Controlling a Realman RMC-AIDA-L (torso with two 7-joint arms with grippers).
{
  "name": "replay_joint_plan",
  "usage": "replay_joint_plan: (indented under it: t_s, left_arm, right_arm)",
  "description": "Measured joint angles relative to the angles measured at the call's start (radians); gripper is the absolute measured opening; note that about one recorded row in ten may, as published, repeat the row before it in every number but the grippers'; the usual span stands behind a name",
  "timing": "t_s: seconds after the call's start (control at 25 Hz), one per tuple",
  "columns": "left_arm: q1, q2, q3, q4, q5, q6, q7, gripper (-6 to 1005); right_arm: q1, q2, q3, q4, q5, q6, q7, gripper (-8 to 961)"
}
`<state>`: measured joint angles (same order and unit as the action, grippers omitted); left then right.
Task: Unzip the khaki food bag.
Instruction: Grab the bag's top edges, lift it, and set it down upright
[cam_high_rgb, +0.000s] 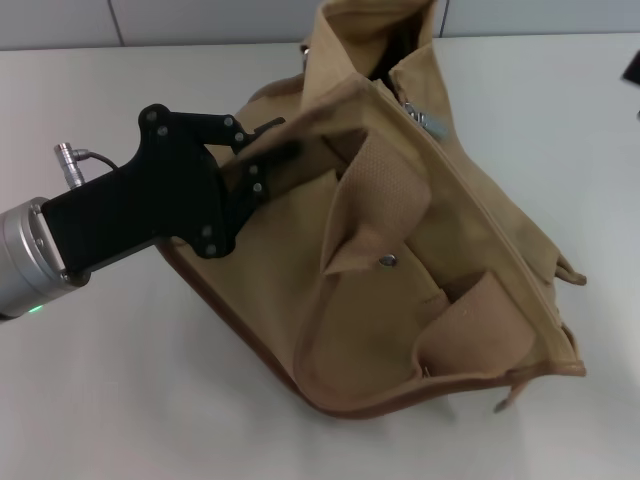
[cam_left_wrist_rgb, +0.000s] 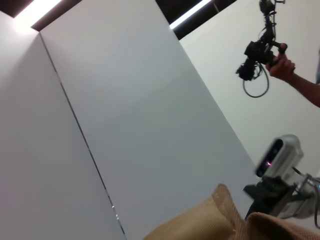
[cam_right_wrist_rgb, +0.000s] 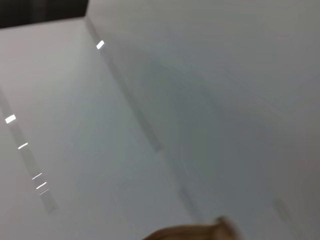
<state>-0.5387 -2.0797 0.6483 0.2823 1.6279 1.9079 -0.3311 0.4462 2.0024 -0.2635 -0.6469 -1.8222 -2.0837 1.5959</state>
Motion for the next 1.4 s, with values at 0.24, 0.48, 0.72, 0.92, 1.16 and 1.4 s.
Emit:
replay_joint_plan:
  t_s: [0.24,0.48,0.72,0.92,1.16,1.4]
  left_arm:
    - [-0.012,0.0,0.019,-0.004,-0.001,-0.004,0.051,51]
    - [-0.014,0.0,0.043,-0.006,-0.002,-0.005,0.068,51]
    - [-0.016,0.0,0.053,-0.011,-0.002,-0.002,0.095,51]
    - [-0.017,0.0,0.086,-0.024,-0.006,0.0,0.144,51]
    - [-0.031,0.0,0.088,-0.032,-0.006,-0.007,0.146,52]
    - [-0.038,0.0,0.091,-0.034,-0.006,-0.031,0.148,52]
  right_arm:
    - [0.007,0.03,-0.155,-0.148,-0.003,-0.031,0.021,834]
    - [0.006,0.074,-0.194,-0.219,-0.005,-0.009,-0.023,824]
    - [0.01,0.083,-0.319,-0.253,-0.001,0.103,-0.025,811]
    - [0.023,0.083,-0.392,-0.257,0.0,0.176,-0.025,788]
    - [0.04,0.083,-0.479,-0.268,0.002,0.199,-0.015,687]
    - [0.014,0.084,-0.511,-0.311,0.013,0.177,-0.015,626]
